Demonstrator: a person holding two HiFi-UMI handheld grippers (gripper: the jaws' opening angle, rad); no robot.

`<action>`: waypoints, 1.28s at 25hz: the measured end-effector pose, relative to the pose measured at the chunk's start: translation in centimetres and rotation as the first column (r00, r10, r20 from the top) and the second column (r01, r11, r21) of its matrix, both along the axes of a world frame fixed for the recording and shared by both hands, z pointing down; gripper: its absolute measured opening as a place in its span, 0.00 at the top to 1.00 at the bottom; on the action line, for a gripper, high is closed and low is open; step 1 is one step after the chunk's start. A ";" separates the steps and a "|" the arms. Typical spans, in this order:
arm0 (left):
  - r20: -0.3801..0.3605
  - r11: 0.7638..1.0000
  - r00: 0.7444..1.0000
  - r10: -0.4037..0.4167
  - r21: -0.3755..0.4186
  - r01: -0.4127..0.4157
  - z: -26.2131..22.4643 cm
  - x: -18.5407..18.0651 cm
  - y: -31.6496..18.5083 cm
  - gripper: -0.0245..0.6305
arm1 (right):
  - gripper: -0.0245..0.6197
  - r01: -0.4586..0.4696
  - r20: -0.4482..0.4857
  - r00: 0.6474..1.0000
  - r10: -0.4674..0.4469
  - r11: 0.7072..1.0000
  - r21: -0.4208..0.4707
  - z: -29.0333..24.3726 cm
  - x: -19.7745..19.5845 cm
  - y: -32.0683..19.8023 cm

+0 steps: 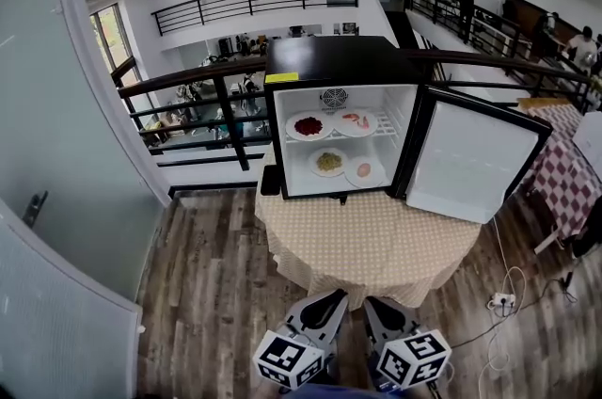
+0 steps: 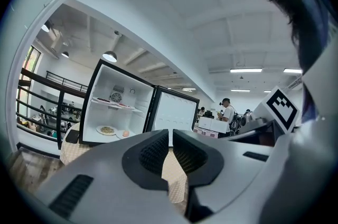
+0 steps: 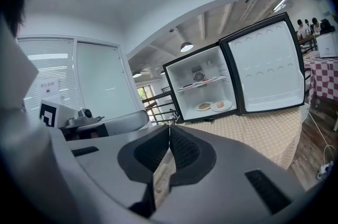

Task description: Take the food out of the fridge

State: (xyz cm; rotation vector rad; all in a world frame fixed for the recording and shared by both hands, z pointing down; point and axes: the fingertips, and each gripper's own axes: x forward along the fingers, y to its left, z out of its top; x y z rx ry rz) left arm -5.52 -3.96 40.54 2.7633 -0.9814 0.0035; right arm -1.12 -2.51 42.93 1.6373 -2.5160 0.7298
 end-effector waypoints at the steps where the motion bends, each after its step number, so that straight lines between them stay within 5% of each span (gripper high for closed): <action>1: 0.001 1.000 1.000 0.004 -0.002 -0.004 0.1 -0.3 -0.6 0.92 | 0.93 -0.006 0.000 1.000 0.006 1.000 -0.002 0.1 -0.3 -0.6; 19: -0.003 0.995 0.996 0.086 -0.042 -0.086 2.4 -3.8 -5.1 0.92 | 0.93 -0.082 -0.037 0.996 0.081 0.996 -0.044 2.6 -3.2 -4.7; 32: -0.023 0.996 1.000 0.016 -0.082 -0.018 3.5 -5.7 -7.2 0.92 | 0.93 -0.049 -0.054 0.998 0.044 0.995 -0.084 3.4 -3.7 -7.2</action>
